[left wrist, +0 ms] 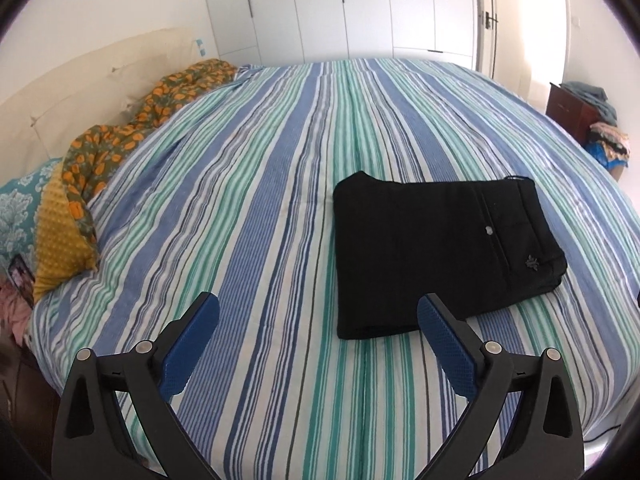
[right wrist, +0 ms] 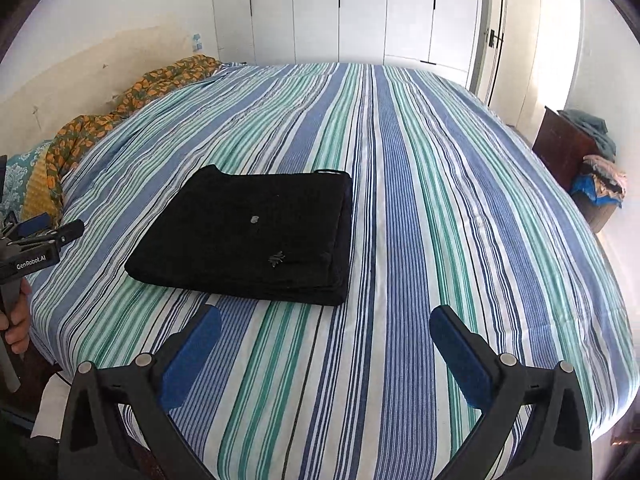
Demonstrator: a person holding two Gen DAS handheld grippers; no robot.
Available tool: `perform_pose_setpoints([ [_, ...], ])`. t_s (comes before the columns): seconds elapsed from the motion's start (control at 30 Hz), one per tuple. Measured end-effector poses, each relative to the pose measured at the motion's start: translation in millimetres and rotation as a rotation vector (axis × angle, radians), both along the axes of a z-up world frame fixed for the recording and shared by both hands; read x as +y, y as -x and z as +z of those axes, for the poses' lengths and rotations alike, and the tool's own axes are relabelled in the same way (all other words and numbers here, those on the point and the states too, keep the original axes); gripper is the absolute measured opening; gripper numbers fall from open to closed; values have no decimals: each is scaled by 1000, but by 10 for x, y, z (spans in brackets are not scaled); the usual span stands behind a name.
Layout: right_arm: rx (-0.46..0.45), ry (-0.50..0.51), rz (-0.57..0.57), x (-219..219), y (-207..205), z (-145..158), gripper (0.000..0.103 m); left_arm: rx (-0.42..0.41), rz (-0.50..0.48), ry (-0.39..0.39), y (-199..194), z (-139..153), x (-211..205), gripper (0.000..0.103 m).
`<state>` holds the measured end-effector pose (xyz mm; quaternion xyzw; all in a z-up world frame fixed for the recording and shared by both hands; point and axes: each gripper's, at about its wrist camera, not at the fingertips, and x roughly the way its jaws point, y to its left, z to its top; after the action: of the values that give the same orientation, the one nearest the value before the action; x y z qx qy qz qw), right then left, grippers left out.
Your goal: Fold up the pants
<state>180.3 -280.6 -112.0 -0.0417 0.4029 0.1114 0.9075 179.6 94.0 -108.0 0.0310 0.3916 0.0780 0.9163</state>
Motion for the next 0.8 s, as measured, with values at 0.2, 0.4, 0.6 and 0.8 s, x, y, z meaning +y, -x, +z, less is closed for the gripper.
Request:
perform_pose_setpoints([
  [0.2,-29,69,29,237,150,121,103,-1,-23,8,116,26,-64,100],
  [0.4,-37,84,-1,241,279,161,103,22,-36,71,289,-11,-104,100],
  [0.6,-38,55,-41,179,499,171,103,40,-59,88,530,-39,-165,102],
  [0.8,-23,61,-48,171,655,140,103,44,-68,125,686,-2,-181,102],
])
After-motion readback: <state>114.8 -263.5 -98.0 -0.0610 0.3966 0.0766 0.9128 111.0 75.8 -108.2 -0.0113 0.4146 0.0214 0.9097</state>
